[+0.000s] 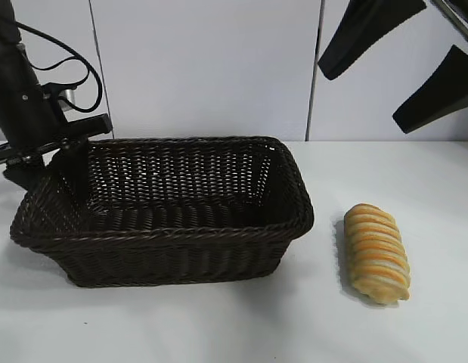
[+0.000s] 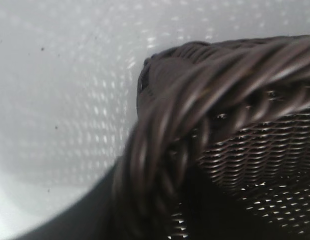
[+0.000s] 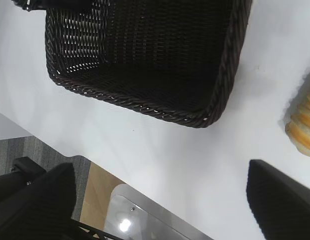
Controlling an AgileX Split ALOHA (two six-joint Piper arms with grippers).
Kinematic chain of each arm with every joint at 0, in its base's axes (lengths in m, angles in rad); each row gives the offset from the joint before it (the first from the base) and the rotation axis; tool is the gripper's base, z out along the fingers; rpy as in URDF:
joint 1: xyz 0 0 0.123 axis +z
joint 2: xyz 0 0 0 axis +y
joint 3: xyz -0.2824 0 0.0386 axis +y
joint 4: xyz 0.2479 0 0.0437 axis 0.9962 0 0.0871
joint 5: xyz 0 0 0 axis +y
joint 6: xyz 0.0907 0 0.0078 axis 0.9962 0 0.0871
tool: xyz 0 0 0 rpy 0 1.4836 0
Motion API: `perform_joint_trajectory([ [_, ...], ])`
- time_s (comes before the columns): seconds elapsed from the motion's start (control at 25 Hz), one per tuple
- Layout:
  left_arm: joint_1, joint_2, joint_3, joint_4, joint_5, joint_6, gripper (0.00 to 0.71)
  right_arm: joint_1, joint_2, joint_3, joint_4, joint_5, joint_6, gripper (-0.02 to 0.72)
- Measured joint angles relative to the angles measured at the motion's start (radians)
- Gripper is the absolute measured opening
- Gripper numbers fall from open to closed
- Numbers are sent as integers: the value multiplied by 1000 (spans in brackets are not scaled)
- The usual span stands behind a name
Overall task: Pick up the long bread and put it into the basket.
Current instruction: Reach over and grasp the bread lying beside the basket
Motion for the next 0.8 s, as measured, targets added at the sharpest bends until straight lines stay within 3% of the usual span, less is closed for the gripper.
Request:
perform_joint_trajectory([
  [0.56,5,-304,-252,265,92,-145,693,0,0,0,0,0,0,638],
  [0.68,52,-359,-260,362,97,-204,693,0,0,0,0,0,0,638],
  [0.8,140,-394,-260,456,104,-235,693,0,0,0,0,0,0,638],
])
